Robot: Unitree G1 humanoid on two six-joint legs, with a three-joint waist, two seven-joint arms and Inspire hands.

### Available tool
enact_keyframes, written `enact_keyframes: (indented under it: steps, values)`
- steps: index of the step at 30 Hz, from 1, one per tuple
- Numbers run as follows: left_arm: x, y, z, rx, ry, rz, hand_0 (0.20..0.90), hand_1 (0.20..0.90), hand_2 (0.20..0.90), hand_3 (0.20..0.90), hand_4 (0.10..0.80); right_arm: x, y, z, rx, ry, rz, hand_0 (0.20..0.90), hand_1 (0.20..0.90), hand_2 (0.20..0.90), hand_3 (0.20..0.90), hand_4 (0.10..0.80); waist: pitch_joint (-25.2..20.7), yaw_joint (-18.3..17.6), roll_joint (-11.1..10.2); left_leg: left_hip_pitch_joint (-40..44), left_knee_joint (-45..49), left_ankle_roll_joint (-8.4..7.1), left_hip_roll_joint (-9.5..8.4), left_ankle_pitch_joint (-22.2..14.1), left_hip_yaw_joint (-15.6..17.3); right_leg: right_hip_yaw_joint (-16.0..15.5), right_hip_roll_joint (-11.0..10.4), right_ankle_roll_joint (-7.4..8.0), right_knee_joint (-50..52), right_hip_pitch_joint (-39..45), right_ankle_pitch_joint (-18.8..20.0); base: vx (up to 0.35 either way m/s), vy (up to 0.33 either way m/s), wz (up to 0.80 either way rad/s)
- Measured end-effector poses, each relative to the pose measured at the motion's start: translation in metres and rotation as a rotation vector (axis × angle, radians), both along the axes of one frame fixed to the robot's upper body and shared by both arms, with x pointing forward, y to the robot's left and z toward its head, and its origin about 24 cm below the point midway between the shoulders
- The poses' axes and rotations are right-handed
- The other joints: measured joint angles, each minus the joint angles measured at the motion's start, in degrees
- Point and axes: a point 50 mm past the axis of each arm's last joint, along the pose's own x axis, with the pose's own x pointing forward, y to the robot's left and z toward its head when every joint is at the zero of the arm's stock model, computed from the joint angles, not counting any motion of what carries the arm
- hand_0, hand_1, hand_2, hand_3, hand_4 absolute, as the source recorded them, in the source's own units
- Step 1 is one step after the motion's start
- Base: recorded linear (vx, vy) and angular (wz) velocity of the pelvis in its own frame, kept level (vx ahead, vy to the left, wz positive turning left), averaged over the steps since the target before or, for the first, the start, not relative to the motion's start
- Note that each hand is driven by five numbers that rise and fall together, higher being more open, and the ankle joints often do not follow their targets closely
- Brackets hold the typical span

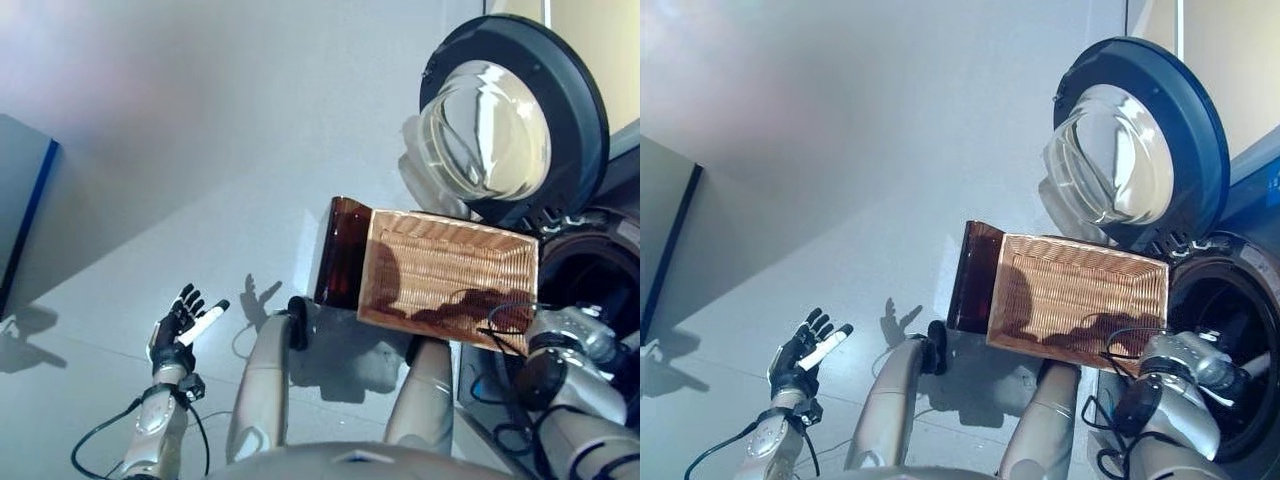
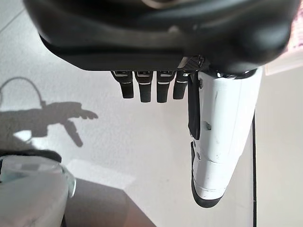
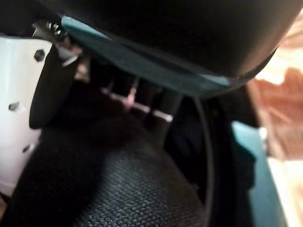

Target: Pick up the clothes and place them into the washing machine

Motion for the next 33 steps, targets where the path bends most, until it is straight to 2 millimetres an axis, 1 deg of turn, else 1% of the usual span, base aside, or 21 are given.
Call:
enact_keyframes:
  steps: [2,6,12,19,24,33]
  values:
    - [0.000,0.000,0.000,0.004,0.000,-0.004,0.900,0.900,0.900,0.900,0.800,-0.004,-0.006,0.004,0.013,0.004,-0.027,0.200,0.200,0.200,0.200,0.300,-0.31,0.06,0.37,-0.22,0.21,0.01,0.00,0.00,0.19,0.39,-0.01,0.01,0.26,-0.43,0.00,0.000,0.000,0.00]
    - [0.001,0.001,0.001,0.011,-0.002,-0.010,0.900,0.900,0.900,0.900,0.800,-0.004,-0.013,0.013,0.026,-0.012,-0.057,0.200,0.200,0.200,0.200,0.300,-0.41,0.07,0.52,-0.22,0.33,0.03,0.00,-0.02,0.30,0.46,-0.02,0.00,0.31,-0.50,0.00,0.000,0.000,0.00]
    - [0.001,0.008,0.005,0.040,-0.003,-0.016,0.900,0.900,0.900,0.900,0.800,-0.008,-0.027,0.030,0.002,-0.034,-0.102,0.200,0.200,0.200,0.200,0.300,-0.40,0.11,0.51,-0.30,0.49,0.12,-0.03,-0.11,0.39,0.52,-0.06,0.01,0.32,-0.54,0.00,0.000,0.000,0.00]
    - [0.001,0.009,0.005,0.042,-0.005,-0.015,0.900,0.900,0.900,0.900,0.800,-0.010,-0.031,0.035,0.008,-0.025,-0.120,0.200,0.200,0.200,0.200,0.300,-0.37,0.13,0.46,-1.50,0.79,0.20,-0.03,-0.20,0.80,1.07,-0.06,0.00,0.46,-2.06,0.01,-0.001,0.001,-0.01]
    - [0.001,0.008,0.006,0.042,-0.007,-0.015,0.900,0.900,0.900,0.900,0.800,-0.007,-0.032,0.039,0.008,-0.035,-0.122,0.200,0.200,0.200,0.200,0.300,-0.37,0.03,0.46,-1.44,1.83,0.72,-0.02,-1.03,1.73,2.13,-0.11,0.01,0.47,-2.22,0.02,-0.001,0.000,-0.06]
    - [0.001,0.009,0.006,0.042,-0.007,-0.014,0.900,0.900,0.900,0.900,0.800,-0.007,-0.032,0.042,0.049,-0.030,-0.142,0.200,0.200,0.200,0.200,0.300,-0.30,-0.08,0.43,-1.65,2.42,1.00,-0.01,-1.74,1.92,2.39,-0.13,0.03,0.38,-2.29,0.01,0.001,0.000,-0.01]
